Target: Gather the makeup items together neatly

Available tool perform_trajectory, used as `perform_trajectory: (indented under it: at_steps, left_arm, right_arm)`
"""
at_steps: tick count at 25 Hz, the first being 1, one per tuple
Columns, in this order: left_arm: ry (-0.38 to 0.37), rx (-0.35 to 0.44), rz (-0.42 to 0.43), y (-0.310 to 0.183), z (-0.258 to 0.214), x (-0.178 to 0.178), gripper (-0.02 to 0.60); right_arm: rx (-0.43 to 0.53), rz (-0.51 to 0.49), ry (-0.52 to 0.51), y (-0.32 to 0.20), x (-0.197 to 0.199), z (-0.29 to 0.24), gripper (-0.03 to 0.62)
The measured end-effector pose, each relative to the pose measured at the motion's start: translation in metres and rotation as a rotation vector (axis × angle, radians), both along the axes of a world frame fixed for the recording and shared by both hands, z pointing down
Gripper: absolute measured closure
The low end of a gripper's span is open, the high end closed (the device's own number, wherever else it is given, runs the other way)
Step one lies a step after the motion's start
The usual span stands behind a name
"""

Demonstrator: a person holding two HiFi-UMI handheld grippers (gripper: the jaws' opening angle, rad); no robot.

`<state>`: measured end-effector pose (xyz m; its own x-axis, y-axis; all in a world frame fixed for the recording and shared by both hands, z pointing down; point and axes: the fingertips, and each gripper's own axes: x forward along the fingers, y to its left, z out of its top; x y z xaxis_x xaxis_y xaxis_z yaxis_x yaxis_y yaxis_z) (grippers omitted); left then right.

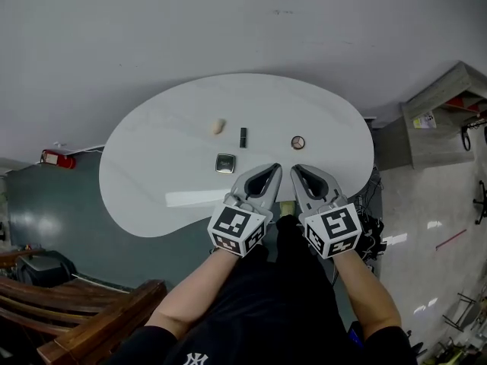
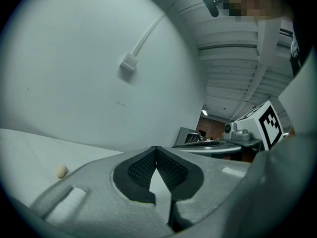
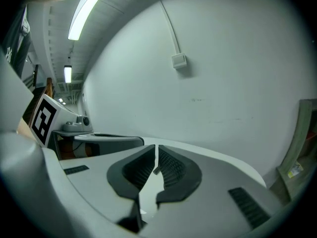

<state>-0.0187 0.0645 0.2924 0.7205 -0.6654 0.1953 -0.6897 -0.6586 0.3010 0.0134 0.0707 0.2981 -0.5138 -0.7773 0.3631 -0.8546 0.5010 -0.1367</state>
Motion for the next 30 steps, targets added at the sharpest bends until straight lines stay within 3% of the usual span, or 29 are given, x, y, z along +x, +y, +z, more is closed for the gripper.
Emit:
perform_trajectory:
  at_steps: [8,14,20,26,30]
  left_arm:
    - [-0.038,-0.052,-0.065,-0.047,0.052,0.032,0.572]
    - [-0.086,-0.115,-0.112,-0.073,0.092,0.044,0.572]
    - [-0.124,-0.191,-0.151,-0.086,0.128,0.052,0.572]
    - [-0.131,-0.242,-0.163,-0.091,0.161,0.051,0.572]
    - [-0.134,-0.264,-0.177,-0.097,0.177,0.045,0.572]
  right_arm:
    - [-0.091,-0.06,0.059,-0.046,0.04,0.069,0.531]
    - [-0.147,-0.102,0.12,-0.076,0.055,0.128,0.458]
    - [-0.282,-0.114,0.161,-0.098,0.079,0.198,0.415]
    - [-0.336,-0.161,0.236,-0.116,0.076,0.243,0.349]
    - [-0.359,-0.177,0.285,-0.125,0.07,0.263,0.339]
